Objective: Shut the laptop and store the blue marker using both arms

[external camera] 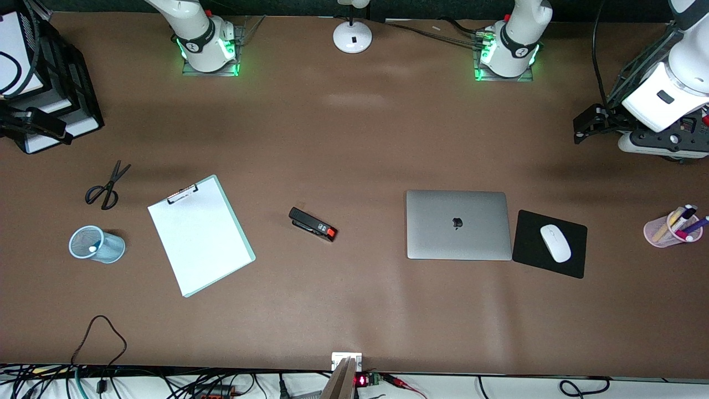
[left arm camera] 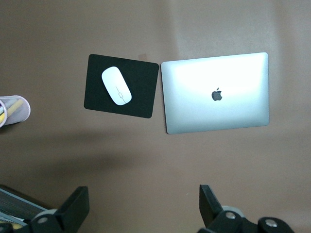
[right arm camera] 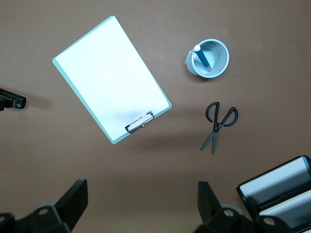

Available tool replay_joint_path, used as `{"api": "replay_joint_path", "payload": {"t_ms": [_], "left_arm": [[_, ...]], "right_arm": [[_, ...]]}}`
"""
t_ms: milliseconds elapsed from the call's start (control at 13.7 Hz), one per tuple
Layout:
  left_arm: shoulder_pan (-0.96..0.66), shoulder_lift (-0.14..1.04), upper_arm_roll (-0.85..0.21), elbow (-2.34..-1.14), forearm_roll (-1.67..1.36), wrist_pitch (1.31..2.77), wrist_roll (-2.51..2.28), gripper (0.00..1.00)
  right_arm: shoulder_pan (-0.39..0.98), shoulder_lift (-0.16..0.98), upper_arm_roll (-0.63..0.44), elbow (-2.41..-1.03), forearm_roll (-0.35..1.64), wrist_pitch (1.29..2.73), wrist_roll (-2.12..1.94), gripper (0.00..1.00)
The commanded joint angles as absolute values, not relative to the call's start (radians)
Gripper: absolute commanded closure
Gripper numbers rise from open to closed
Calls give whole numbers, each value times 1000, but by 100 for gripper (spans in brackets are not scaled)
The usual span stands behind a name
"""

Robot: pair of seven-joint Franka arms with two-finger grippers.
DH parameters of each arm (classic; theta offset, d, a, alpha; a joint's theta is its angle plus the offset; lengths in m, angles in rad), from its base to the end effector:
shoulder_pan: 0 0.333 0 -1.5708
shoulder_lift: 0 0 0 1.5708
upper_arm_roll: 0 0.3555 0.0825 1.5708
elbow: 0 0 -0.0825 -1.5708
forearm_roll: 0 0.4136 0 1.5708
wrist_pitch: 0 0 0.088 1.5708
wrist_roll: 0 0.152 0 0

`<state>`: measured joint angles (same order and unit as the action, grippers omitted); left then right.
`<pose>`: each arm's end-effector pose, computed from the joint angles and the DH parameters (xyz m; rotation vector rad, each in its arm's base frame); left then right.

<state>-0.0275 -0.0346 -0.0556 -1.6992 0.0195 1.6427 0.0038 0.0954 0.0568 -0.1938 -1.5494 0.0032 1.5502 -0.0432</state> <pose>0.5725 -0.0453 0.5806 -3.1162 0.1379 0.0329 0.5953 -0.0552 0.5950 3.1354 -0.0866 -0.0868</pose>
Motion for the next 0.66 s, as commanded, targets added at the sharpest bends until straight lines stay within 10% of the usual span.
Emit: {"api": "replay_joint_path", "payload": {"t_ms": [0,584], "left_arm": [[-23,-31,-60,-1675,11,1621,-5,0],[-23,-29,-60,-1675,11,1620,-5,0]], "right_arm": [[90,25,-178,-1585,-5,1536,-31,0],[94,-35,-178,-1658,-5,1554,-31,0]]}}
